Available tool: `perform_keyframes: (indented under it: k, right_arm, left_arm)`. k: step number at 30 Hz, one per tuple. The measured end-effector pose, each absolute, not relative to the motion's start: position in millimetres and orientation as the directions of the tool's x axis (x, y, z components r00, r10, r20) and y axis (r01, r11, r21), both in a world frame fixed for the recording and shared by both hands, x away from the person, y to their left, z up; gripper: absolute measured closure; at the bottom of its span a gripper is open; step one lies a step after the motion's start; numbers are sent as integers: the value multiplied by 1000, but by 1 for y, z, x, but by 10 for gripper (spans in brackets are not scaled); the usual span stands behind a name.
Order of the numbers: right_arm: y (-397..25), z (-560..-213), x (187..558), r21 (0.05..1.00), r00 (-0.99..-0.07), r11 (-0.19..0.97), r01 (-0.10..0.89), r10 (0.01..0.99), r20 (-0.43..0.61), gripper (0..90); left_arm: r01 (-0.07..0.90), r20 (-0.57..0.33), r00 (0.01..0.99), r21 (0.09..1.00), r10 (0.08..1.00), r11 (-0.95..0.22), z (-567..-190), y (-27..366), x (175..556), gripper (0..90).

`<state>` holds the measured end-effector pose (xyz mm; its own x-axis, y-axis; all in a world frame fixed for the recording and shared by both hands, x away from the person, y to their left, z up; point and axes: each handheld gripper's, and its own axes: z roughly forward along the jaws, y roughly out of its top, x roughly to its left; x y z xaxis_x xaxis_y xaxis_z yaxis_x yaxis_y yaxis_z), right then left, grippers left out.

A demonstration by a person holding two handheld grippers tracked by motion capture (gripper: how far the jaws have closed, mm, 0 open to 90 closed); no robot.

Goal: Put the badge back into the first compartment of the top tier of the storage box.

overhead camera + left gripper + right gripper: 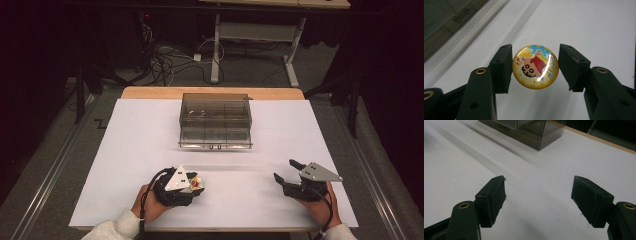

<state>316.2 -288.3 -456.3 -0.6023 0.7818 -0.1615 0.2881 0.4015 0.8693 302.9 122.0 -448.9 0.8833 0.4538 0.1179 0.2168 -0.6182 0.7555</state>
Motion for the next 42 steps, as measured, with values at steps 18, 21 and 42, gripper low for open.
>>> perform_keyframes:
  k: [18,21,42]
  right_arm:
    - [-287,-452,308,879,-595,394,270,785,-169,242]
    - [-286,-452,309,880,-594,392,269,786,-168,234]
    - [-286,-453,310,879,-607,391,272,779,-159,239]
  left_arm:
    - [198,161,845,792,510,-578,-431,136,302,449]
    - [200,162,839,796,519,-571,-430,139,301,449]
    - [211,174,806,808,565,-550,-423,151,312,449]
